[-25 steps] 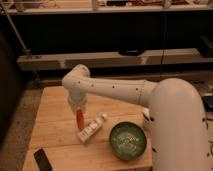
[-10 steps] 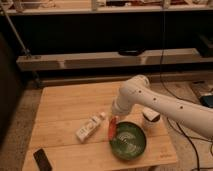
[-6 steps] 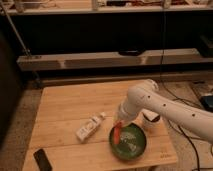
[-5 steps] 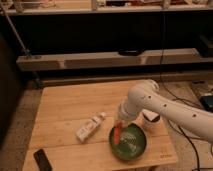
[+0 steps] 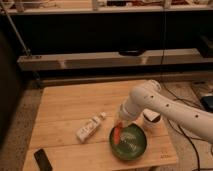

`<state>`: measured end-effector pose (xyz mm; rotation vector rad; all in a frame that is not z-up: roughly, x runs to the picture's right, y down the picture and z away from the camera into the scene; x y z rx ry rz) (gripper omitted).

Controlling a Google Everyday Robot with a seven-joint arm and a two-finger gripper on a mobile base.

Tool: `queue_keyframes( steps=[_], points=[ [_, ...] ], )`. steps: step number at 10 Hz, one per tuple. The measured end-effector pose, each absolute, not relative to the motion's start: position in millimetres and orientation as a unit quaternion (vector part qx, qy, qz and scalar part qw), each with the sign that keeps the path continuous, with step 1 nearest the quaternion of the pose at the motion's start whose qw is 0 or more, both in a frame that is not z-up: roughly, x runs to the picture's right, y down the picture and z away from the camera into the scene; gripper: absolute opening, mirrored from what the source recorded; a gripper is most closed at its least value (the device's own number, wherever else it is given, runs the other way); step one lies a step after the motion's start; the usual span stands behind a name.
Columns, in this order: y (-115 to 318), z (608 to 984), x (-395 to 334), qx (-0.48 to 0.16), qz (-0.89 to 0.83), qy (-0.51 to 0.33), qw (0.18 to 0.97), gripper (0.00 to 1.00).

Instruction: Place the pepper in the ceramic bowl

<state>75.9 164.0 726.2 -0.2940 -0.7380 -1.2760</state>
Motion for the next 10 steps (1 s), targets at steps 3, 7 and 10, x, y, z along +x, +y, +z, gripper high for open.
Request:
queue_keyframes(
  steps=[3,7,10],
  points=[
    [164,726,74,-0.131,-0.577,-0.340,0.731,0.67],
    [166,726,86,-0.126,-0.568,-0.343,0.737,0.58],
    [162,722,73,-0.126,-0.573,-0.345,0.733,0.50]
  ],
)
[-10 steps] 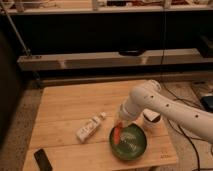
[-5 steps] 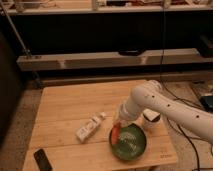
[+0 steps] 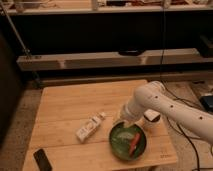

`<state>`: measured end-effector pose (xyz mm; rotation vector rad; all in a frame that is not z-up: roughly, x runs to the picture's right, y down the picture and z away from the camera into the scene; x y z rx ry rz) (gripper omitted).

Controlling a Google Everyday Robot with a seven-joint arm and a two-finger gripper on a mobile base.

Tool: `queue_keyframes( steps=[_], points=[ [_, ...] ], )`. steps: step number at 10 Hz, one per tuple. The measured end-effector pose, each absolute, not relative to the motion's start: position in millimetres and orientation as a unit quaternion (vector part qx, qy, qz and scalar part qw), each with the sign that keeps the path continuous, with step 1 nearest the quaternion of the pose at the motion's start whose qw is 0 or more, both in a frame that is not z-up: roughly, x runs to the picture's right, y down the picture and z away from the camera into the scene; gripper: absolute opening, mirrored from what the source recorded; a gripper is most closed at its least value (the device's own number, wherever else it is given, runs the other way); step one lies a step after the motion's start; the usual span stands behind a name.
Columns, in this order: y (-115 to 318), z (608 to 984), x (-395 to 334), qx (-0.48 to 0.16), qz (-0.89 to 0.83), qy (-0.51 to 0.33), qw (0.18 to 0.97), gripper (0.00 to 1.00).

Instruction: Place the pepper in the ceramic bowl

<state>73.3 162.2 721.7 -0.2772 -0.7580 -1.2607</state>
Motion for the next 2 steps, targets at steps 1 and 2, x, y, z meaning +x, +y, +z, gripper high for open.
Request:
queue_keyframes(
  steps=[1,2],
  points=[
    [158.9,717.3,72.6,-0.127,-0.573,-0.344,0.733,0.57],
    [155.4,712.8,74.3,-0.127,-0.571,-0.343,0.735,0.67]
  ],
)
